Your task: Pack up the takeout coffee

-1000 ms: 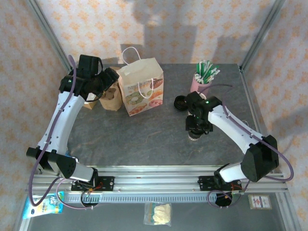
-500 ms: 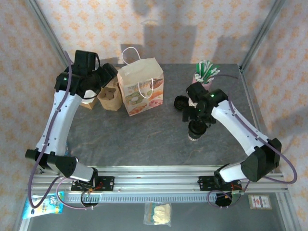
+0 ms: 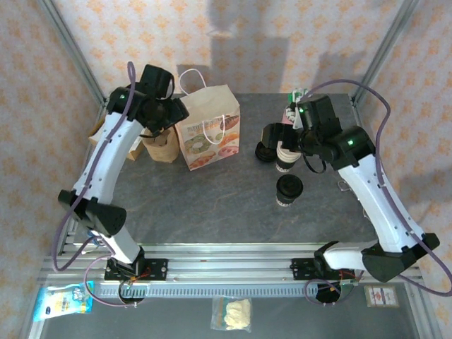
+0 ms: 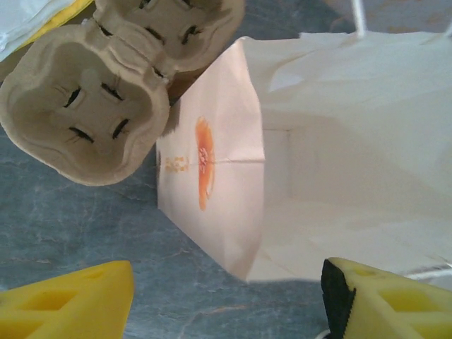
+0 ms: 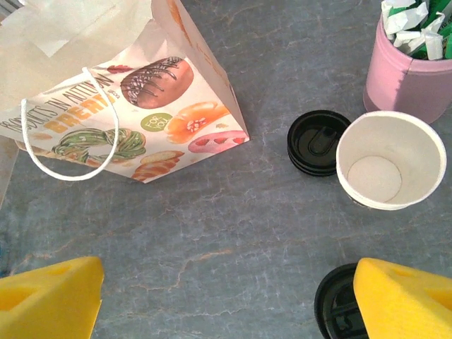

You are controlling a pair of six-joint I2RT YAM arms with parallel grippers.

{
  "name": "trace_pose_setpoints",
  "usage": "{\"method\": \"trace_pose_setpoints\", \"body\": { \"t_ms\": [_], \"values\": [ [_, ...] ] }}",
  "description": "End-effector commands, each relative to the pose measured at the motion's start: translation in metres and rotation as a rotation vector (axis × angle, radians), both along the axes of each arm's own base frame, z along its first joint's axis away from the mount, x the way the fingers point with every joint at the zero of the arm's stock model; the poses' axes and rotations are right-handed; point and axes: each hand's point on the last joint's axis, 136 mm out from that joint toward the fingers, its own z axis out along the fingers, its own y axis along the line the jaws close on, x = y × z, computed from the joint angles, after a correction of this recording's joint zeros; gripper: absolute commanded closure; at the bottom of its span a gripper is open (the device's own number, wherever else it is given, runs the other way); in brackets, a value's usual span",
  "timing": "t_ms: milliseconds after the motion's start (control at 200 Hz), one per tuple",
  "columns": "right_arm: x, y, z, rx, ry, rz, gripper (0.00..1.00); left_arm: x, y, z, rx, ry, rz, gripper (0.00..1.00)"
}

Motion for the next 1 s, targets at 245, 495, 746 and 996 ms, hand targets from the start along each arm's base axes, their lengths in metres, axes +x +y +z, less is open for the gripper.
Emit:
{"method": "trace_pose_setpoints", "body": {
  "t_ms": [245,495,746,996],
  "values": [
    [-0.018,-0.017,-0.007,0.026,-0.065,-0.042,0.09,0.011,-0.008,-0.024,0.045,0.081,0.062,0.49],
    [-0.019,-0.025,-0.014,0.011,-0.081,-0.068,0.08,-0.002,-0.026,-0.016,0.002,0.091,0.077,0.81],
    [-0.023,-0.035,-0.009,0.015,-0.120,-0.110,0.08,-0.021,-0.056,-0.011,-0.090,0.112,0.079,1.00],
    [-0.026,-0.041,0.005,0.060,-0.158,-0.152,0.08,-0.062,-0.087,-0.008,-0.179,0.144,0.125,1.00]
  ]
}}
